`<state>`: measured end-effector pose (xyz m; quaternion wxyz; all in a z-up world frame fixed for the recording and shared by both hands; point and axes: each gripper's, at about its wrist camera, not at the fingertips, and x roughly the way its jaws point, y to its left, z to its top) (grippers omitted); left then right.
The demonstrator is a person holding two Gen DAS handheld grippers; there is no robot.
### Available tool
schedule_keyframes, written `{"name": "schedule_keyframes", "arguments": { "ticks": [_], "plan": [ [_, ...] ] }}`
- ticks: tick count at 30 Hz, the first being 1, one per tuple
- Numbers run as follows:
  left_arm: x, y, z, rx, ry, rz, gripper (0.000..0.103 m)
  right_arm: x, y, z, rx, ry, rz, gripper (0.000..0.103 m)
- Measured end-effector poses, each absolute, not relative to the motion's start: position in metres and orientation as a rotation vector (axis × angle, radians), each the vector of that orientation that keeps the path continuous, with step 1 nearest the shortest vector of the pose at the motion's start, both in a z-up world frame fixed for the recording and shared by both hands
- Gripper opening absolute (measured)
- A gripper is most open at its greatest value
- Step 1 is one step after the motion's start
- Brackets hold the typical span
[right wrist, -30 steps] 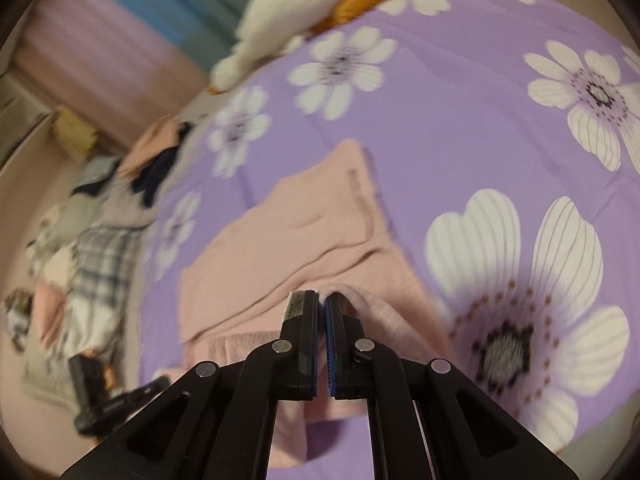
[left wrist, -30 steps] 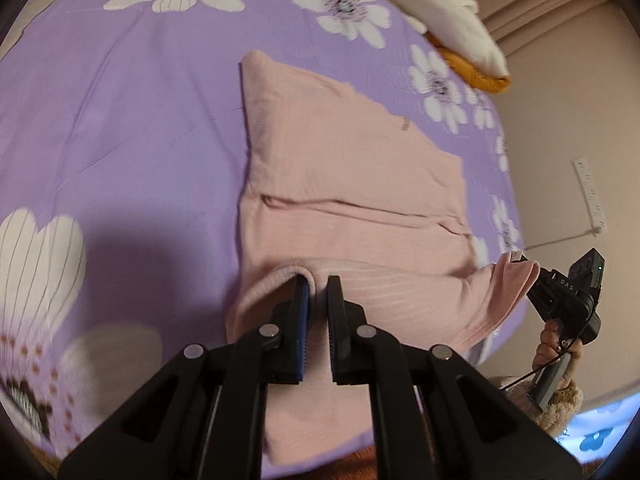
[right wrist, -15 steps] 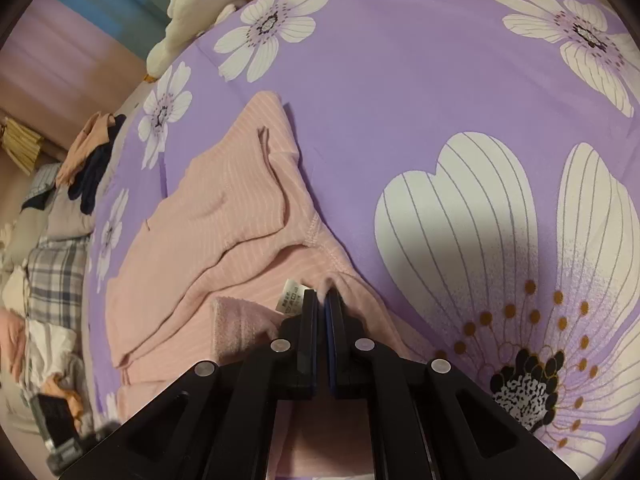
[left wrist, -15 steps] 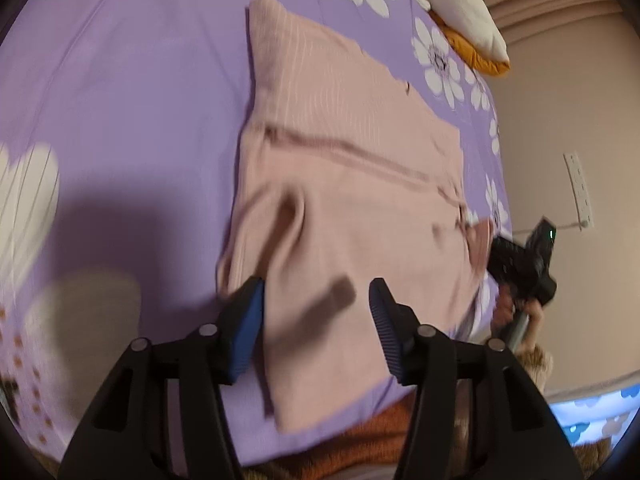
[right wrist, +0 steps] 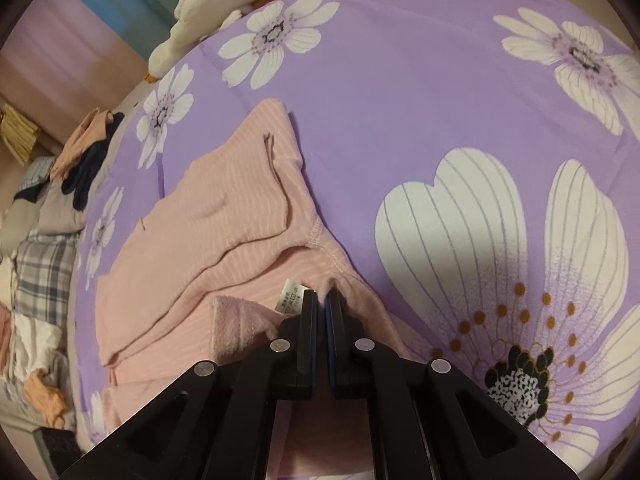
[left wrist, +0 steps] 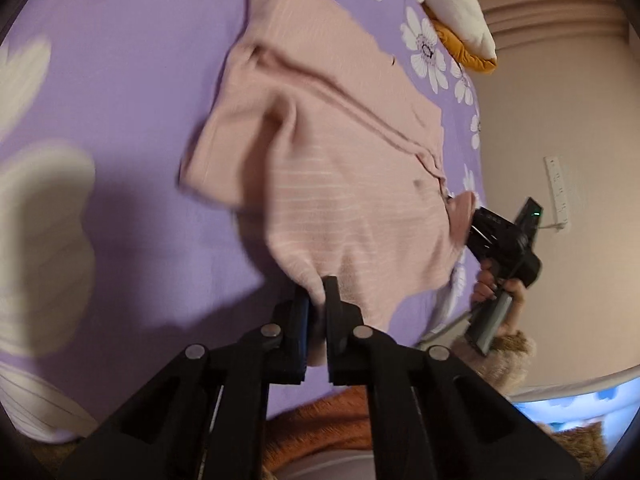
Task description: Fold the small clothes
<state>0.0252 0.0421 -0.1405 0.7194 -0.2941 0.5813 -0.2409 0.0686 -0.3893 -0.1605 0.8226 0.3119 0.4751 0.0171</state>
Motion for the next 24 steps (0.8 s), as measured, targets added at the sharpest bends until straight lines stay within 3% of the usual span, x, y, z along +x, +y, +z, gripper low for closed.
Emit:
{"name": "schedule_keyframes", "arguments": {
  "ticks": [12,16,24],
  "plan": [
    [0.114,0.051,-0.091,-0.745,1.056,-0.518,0.005,0.072,-0.397,-0.148,0.663,0.976,0.023,0.005],
    [0.148,0.054,-0.104,-0.728,1.038,-0.398,0.001,0.067,-0.406,-0.149,0.695,0.965,0.003,0.005],
    [0.188,0.071,-0.149,-0.76,1.128,-0.269,0.001,0.056,-0.417,-0.137,0.636,0.951,-0.064,0.005]
  ]
}}
